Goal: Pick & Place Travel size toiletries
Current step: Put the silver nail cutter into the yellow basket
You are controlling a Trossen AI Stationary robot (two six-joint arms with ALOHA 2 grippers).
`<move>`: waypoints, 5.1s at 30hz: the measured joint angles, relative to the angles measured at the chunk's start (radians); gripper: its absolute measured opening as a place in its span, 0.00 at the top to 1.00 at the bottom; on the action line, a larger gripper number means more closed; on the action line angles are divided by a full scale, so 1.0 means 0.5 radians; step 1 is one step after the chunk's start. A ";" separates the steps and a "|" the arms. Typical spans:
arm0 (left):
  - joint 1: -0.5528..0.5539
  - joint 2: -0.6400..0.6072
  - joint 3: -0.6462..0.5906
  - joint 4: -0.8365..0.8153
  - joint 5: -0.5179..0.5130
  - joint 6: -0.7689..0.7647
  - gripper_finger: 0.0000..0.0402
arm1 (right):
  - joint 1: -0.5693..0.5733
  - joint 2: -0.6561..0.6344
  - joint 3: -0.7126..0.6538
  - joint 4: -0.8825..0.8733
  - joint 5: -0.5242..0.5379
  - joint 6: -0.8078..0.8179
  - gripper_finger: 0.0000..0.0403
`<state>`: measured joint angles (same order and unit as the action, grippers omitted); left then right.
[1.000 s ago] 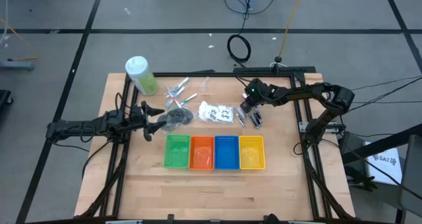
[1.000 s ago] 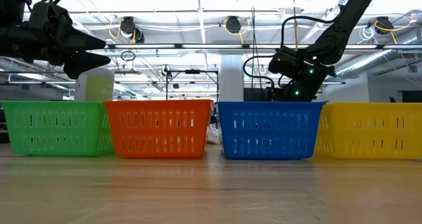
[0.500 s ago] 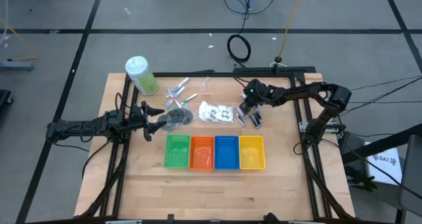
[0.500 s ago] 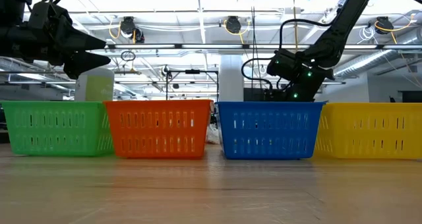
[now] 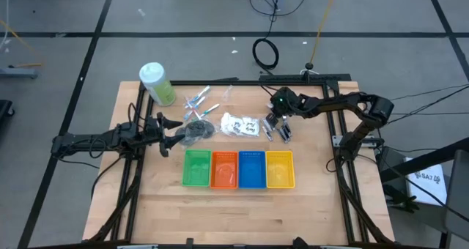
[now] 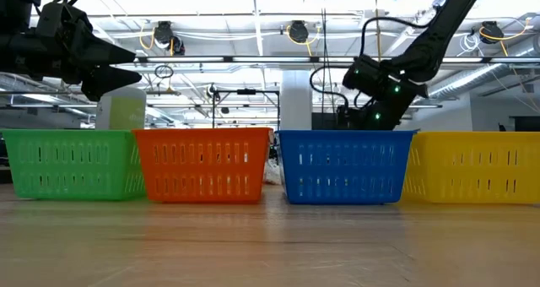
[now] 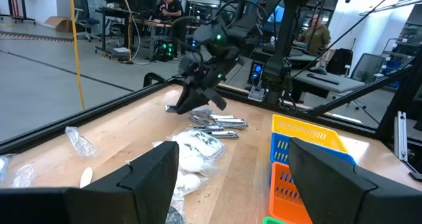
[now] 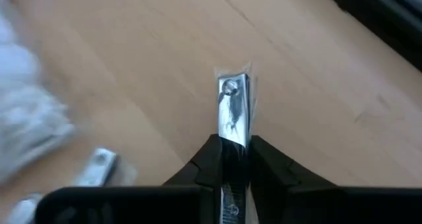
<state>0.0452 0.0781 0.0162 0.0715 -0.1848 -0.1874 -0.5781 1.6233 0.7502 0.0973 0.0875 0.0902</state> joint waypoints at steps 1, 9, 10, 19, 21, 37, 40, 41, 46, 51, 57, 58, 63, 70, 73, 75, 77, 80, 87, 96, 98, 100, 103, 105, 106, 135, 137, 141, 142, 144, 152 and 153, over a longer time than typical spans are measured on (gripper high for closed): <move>0.000 0.001 0.000 0.000 0.000 0.000 0.30 | 0.007 -0.030 0.000 -0.010 -0.030 0.000 0.90; 0.000 0.000 0.000 0.000 0.000 0.001 0.30 | 0.139 -0.361 0.000 -0.123 -0.488 0.082 0.90; 0.000 0.001 0.000 0.000 0.000 0.000 0.30 | 0.168 -0.413 0.001 -0.161 -0.548 0.089 0.90; 0.000 0.001 0.000 0.000 0.000 0.000 0.30 | 0.563 -0.880 -0.029 -0.594 -0.768 0.215 0.90; 0.000 0.001 -0.001 0.000 0.000 0.000 0.30 | 0.689 -0.982 -0.077 -0.670 -0.765 0.280 0.90; 0.000 0.000 -0.001 0.000 0.000 0.001 0.30 | 1.358 -1.204 -0.554 -0.377 -0.563 0.787 0.89; 0.000 0.000 -0.001 0.000 0.000 0.000 0.30 | 1.357 -1.204 -0.579 -0.261 -0.548 0.787 0.88; 0.000 0.000 -0.001 -0.001 0.000 0.001 0.30 | 1.357 -1.204 -0.588 -0.240 -0.550 0.787 0.87; 0.000 0.000 0.000 0.000 0.000 0.001 0.30 | 1.357 -1.204 -0.594 -0.235 -0.550 0.798 0.82; 0.000 0.001 0.000 0.000 0.000 0.001 0.30 | 1.357 -1.204 -0.594 -0.227 -0.548 0.794 0.75; 0.000 0.001 -0.001 0.000 0.000 0.000 0.30 | 1.357 -1.204 -0.594 -0.194 -0.549 0.786 0.66; 0.000 0.000 0.000 0.000 0.000 0.000 0.30 | 1.357 -1.204 -0.594 -0.181 -0.549 0.780 0.65; 0.000 0.001 -0.001 0.000 0.001 0.001 0.30 | 1.324 -1.204 -0.594 0.003 -0.550 0.658 0.59; 0.000 0.001 0.000 0.000 0.000 0.001 0.30 | 1.107 -1.205 -0.594 0.264 -0.448 0.501 0.56; 0.000 0.000 -0.001 0.000 0.000 0.001 0.30 | 0.925 -1.205 -0.594 0.173 -0.159 0.528 0.56; 0.000 0.000 -0.001 0.000 0.000 0.000 0.30 | 0.779 -1.204 -0.594 0.089 0.017 0.547 0.55; 0.000 0.000 0.000 0.000 0.000 0.000 0.30 | 0.626 -1.204 -0.594 0.001 0.141 0.599 0.55; 0.000 0.000 0.000 0.000 0.000 0.000 0.30 | 0.424 -1.196 -0.594 -0.136 0.192 0.611 0.53; 0.000 0.000 0.000 0.000 0.000 0.000 0.30 | 0.183 -0.966 -0.478 -0.393 0.181 0.559 0.42; 0.000 0.000 0.000 -0.001 0.000 0.001 0.30 | 0.158 -0.525 -0.295 -0.478 0.094 0.528 0.41; 0.000 0.000 -0.001 0.000 0.000 0.001 0.30 | 0.155 -0.440 -0.268 -0.501 0.127 0.530 0.42; 0.000 0.000 0.000 -0.001 0.000 0.001 0.30 | 0.154 -0.369 -0.257 -0.506 0.161 0.538 0.42; 0.000 0.001 0.000 -0.001 0.001 0.001 0.30 | 0.148 -0.293 -0.244 -0.493 0.240 0.543 0.43; 0.000 0.000 -0.001 0.000 0.001 0.000 0.30 | 0.134 -0.253 -0.240 -0.486 0.266 0.569 0.43; 0.000 0.001 0.000 -0.001 0.001 0.000 0.30 | 0.119 -0.240 -0.240 -0.487 0.275 0.589 0.43; 0.000 0.000 -0.001 0.000 0.001 0.001 0.30 | 0.059 -0.210 -0.248 -0.483 0.286 0.542 0.83; 0.000 0.001 0.000 0.000 0.001 0.001 0.30 | 0.059 -0.223 -0.249 -0.479 0.285 0.507 0.85; 0.000 0.000 -0.001 0.000 0.001 0.000 0.30 | 0.059 -0.285 -0.255 -0.502 0.278 0.464 0.86; 0.000 0.001 0.000 0.000 0.000 0.001 0.30 | 0.060 -0.311 -0.257 -0.515 0.263 0.460 0.85; 0.000 0.001 0.000 0.000 0.000 0.001 0.30 | 0.060 -0.371 -0.260 -0.548 0.218 0.457 0.84; 0.000 0.000 0.000 0.000 0.000 0.001 0.30 | 0.087 -0.675 -0.259 -0.549 -0.243 0.474 0.86; 0.000 0.001 0.000 -0.001 0.000 0.001 0.30 | 0.103 -0.721 -0.259 -0.555 -0.290 0.475 0.86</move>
<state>0.0452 0.0784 0.0162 0.0712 -0.1848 -0.1871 -0.5267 1.2629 0.6209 -0.1804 -0.0574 0.3276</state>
